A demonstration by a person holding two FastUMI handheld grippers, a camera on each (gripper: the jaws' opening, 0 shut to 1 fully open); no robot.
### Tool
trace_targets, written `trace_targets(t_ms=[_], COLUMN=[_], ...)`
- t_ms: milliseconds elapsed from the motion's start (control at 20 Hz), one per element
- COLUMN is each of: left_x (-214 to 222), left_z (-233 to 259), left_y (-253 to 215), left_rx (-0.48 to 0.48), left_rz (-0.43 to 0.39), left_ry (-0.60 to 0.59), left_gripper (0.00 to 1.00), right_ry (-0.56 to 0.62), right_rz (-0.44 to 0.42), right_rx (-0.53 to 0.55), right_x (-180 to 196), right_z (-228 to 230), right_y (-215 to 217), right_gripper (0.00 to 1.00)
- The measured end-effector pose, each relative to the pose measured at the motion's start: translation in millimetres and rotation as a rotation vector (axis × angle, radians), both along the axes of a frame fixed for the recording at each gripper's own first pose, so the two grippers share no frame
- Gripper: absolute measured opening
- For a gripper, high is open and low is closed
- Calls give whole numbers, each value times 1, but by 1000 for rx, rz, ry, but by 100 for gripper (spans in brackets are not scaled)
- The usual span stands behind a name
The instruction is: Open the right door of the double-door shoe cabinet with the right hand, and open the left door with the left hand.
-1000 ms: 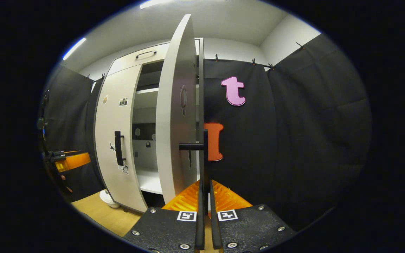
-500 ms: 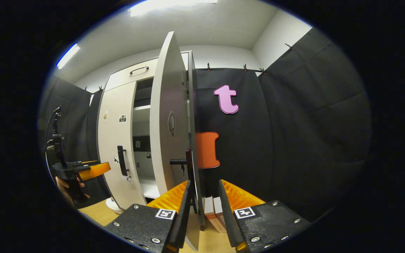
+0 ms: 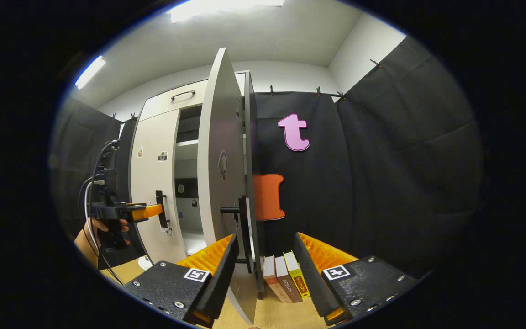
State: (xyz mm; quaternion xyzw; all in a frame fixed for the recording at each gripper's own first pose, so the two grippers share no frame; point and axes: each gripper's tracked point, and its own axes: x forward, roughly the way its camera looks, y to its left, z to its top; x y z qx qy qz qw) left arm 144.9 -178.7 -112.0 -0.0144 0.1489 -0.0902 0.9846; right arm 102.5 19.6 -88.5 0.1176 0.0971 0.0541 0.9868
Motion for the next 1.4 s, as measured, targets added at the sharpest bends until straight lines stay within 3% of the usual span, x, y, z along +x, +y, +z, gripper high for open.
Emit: trace_targets(t_ms=[300,500,600,750,800,850,900,1150,1400], left_x=[35,43,46,48,48,48,47,44,31], left_z=[-28,-40,-45,-43,-41,-41,-42,-43,-40], left_y=[6,10,8,5,-1,-3,-3,-3,-1], left_rx=[74,82,87,88,56,37,32,32,53], left_rz=[46,71,82,97,85,88,92,71,43], left_ry=[53,72,83,72,65,71,70,76,65], left_gripper=[93,76,76,63,65,49,42,32,33], right_ry=[7,24,40,59,60,57,54,66,70], right_rz=[1,22,17,8,5,2,-3,-12,-12], right_rx=[-8,2,-7,-36,-49,-63,-75,-54,-58], right_x=[-4,-10,-11,-16,-18,-20,-21,-24,-26], right_z=[-3,-9,-13,-14,-14,-13,-12,-12,-13], right_y=[-5,-3,-4,-8,-10,-12,-15,-15,-14], right_gripper=[76,75,75,76,76,76,75,76,76])
